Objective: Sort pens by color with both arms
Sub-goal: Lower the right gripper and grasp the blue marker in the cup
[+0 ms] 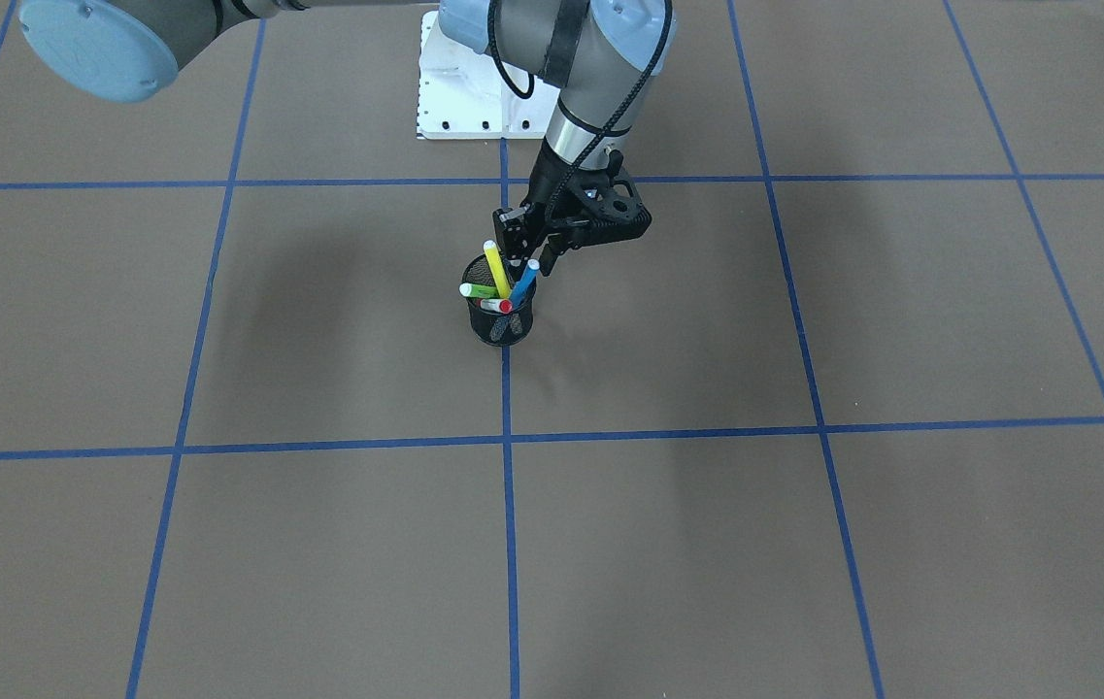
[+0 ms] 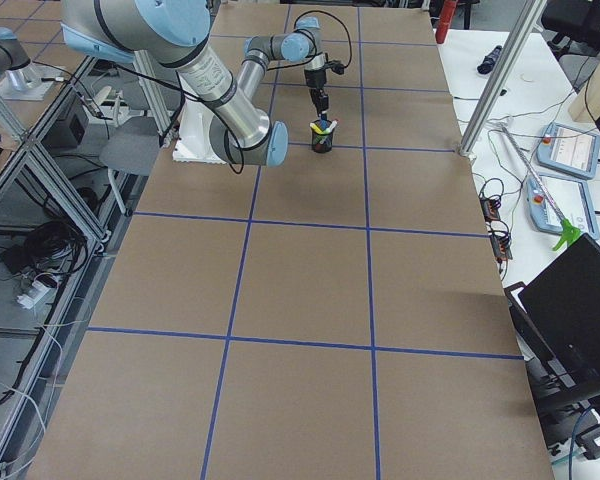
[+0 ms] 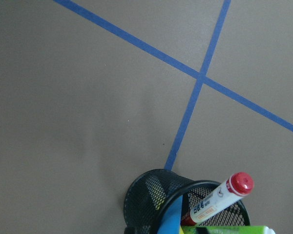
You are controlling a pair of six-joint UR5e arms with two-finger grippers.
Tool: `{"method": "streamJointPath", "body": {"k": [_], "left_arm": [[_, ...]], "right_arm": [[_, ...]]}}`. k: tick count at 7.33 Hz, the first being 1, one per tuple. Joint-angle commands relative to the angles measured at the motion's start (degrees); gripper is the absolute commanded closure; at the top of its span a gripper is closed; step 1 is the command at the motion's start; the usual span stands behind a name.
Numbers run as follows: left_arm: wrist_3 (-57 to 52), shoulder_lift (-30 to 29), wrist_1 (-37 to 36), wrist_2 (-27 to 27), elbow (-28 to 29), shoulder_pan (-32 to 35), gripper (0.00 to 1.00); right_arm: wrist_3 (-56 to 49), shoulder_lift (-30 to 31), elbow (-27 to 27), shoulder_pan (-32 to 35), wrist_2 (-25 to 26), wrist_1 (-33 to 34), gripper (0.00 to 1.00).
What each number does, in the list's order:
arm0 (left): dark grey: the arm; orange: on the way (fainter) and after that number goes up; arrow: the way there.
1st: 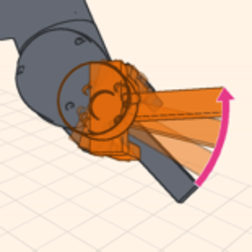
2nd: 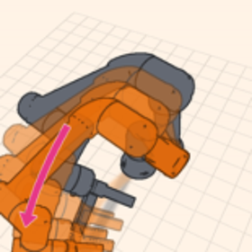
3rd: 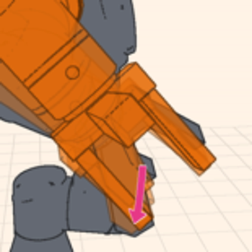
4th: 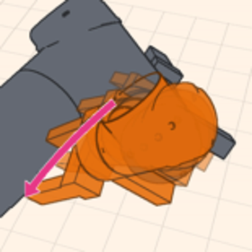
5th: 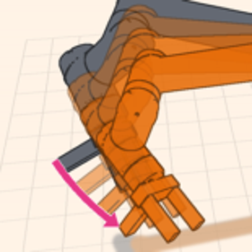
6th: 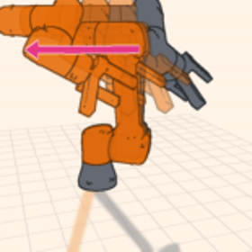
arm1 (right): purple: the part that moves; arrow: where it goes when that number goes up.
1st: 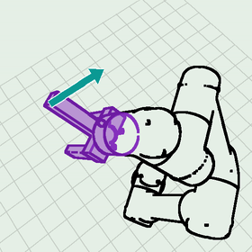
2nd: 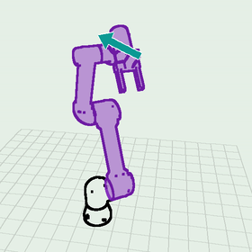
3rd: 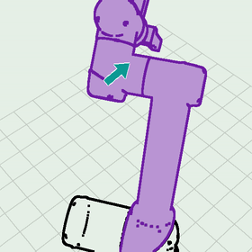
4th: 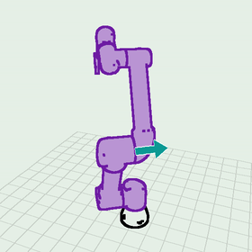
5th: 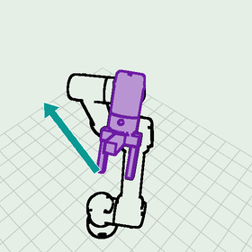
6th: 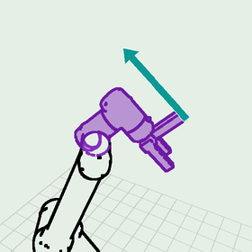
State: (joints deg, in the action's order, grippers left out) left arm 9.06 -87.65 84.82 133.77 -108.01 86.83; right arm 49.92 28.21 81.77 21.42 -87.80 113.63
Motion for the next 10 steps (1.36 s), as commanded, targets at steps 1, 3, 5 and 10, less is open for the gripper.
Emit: {"method": "streamJointPath", "body": {"k": [1,3,5,10], "left_arm": [[0.0,0.19,0.0,0.0,0.08,0.0,0.0],[-0.09,0.37,0.0,0.0,-0.01,0.0,0.0],[-0.09,0.46,0.0,0.0,-0.01,0.0,0.0],[0.0,0.37,0.09,0.09,-0.01,0.0,0.0]], "right_arm": [[0.0,0.0,-0.12,-0.15,0.35,0.02,0.72],[0.17,0.0,-0.12,-0.5,0.79,0.1,1.0],[0.18,0.0,0.4,-0.5,1.67,0.37,1.0],[0.18,-0.44,8.83,-0.41,1.67,7.13,1.0]]}}
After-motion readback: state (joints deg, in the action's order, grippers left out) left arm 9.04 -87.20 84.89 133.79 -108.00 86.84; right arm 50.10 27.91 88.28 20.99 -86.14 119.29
